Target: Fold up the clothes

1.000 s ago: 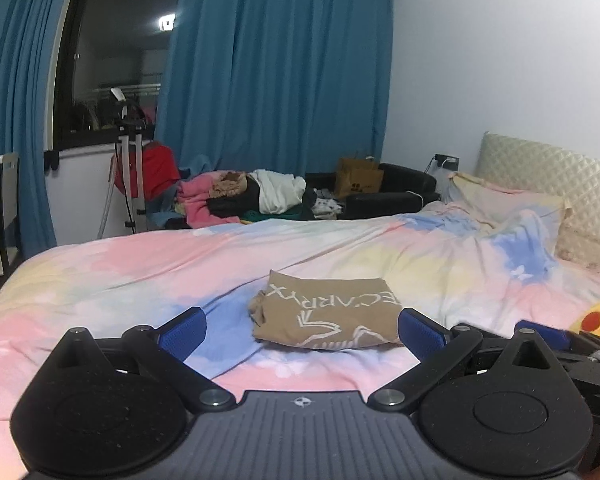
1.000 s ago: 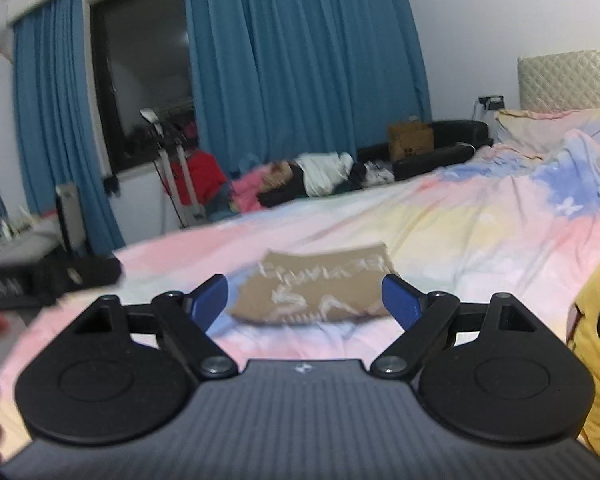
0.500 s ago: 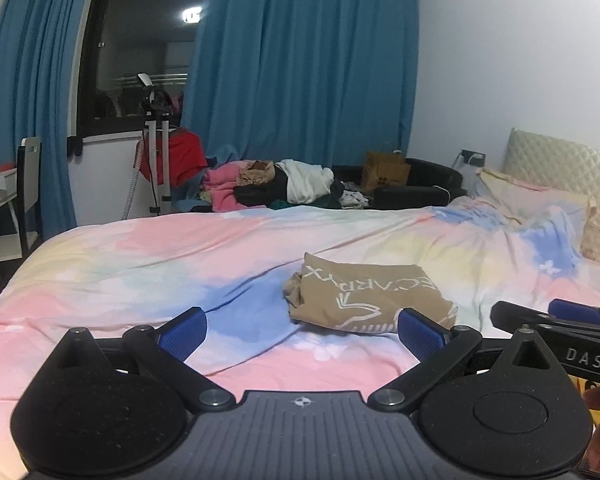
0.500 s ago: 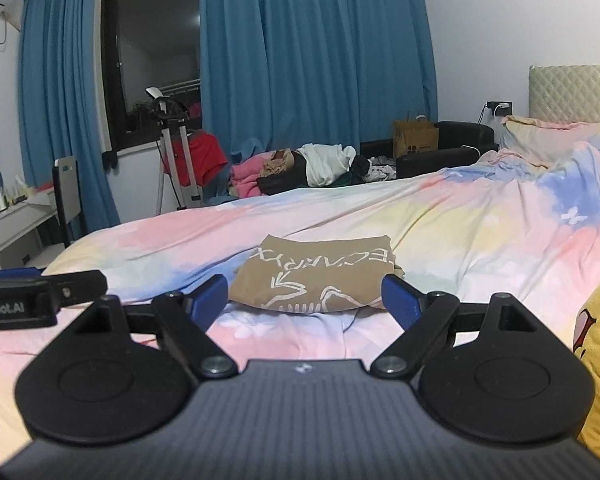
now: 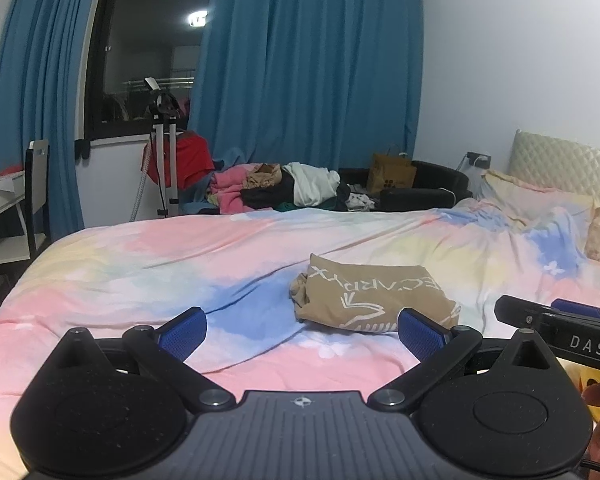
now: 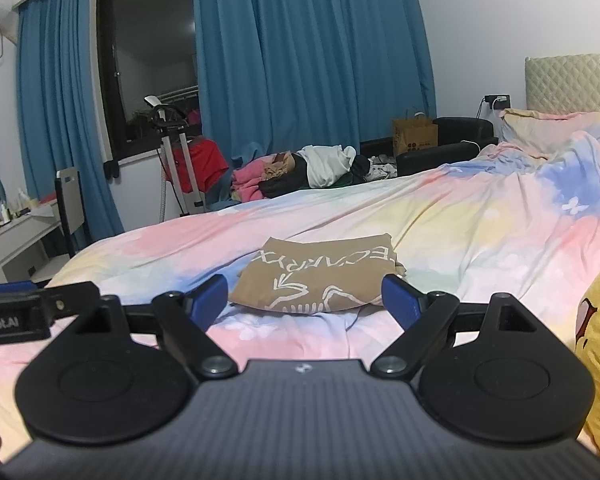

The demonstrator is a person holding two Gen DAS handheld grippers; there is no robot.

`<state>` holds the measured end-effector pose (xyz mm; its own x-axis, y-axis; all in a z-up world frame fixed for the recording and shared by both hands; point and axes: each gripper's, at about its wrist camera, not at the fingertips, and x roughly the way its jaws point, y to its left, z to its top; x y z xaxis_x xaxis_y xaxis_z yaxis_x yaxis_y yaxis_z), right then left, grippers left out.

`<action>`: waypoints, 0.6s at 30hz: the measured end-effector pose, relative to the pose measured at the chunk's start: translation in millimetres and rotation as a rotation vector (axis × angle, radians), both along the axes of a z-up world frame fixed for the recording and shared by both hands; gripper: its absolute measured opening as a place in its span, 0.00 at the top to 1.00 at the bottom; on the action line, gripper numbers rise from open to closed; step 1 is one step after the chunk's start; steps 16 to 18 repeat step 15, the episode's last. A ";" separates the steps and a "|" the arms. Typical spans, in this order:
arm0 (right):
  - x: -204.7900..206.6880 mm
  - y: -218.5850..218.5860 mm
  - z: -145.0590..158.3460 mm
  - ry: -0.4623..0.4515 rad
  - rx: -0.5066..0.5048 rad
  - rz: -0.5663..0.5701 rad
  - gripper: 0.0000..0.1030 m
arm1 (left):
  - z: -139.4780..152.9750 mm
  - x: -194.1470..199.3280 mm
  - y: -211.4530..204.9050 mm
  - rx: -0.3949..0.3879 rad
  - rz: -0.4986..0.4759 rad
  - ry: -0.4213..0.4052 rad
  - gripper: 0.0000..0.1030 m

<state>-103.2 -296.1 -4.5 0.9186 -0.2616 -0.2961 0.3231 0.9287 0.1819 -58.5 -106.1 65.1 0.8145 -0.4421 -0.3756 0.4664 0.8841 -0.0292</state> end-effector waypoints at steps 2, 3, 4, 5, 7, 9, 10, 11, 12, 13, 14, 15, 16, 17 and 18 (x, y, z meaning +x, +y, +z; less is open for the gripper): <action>0.5 -0.2 -0.1 0.003 0.002 0.001 0.17 | -0.4 -0.5 -0.8 0.008 0.001 -0.005 0.00; 1.4 0.2 -0.1 0.006 0.001 0.003 0.17 | -1.1 -0.4 -1.4 0.013 0.004 -0.006 0.00; 2.3 0.6 -0.1 0.010 -0.001 0.004 0.17 | -1.8 -0.2 -1.7 0.013 0.004 -0.003 0.00; 3.1 1.1 -0.2 0.013 -0.003 0.004 0.17 | -2.7 0.1 -2.0 0.014 0.003 -0.001 0.00; 4.5 1.9 -0.6 0.019 -0.006 0.000 0.17 | -3.7 0.4 -2.7 0.019 0.000 0.002 0.00; 5.8 1.6 -0.9 0.025 -0.007 0.002 0.17 | -4.1 -0.2 -3.2 0.022 0.001 -0.001 0.00; 6.4 1.4 -1.1 0.029 -0.005 0.004 0.17 | -4.3 -0.5 -3.5 0.024 0.002 -0.002 0.00; 6.8 1.0 -1.3 0.030 -0.003 0.005 0.17 | -4.6 -0.9 -3.8 0.026 0.001 -0.002 0.00; 6.9 0.6 -1.4 0.031 0.001 0.003 0.17 | -5.0 -1.2 -4.2 0.029 0.000 -0.003 0.00; 6.9 0.1 -1.5 0.032 0.004 -0.001 0.17 | -5.5 -1.5 -4.7 0.033 -0.001 -0.004 0.00; 6.8 0.0 -1.5 0.032 0.005 -0.003 0.17 | -6.1 -1.7 -5.3 0.036 -0.003 -0.005 0.00; 6.6 -0.1 -1.5 0.032 0.005 -0.003 0.17 | -6.6 -2.0 -5.8 0.040 -0.005 -0.006 0.00; 6.6 -0.1 -1.5 0.032 0.005 -0.003 0.17 | -6.6 -2.0 -5.8 0.040 -0.005 -0.006 0.00; 6.6 -0.1 -1.5 0.032 0.005 -0.003 0.17 | -6.6 -2.0 -5.8 0.040 -0.005 -0.006 0.00; 6.6 -0.1 -1.5 0.032 0.005 -0.003 0.17 | -6.6 -2.0 -5.8 0.040 -0.005 -0.006 0.00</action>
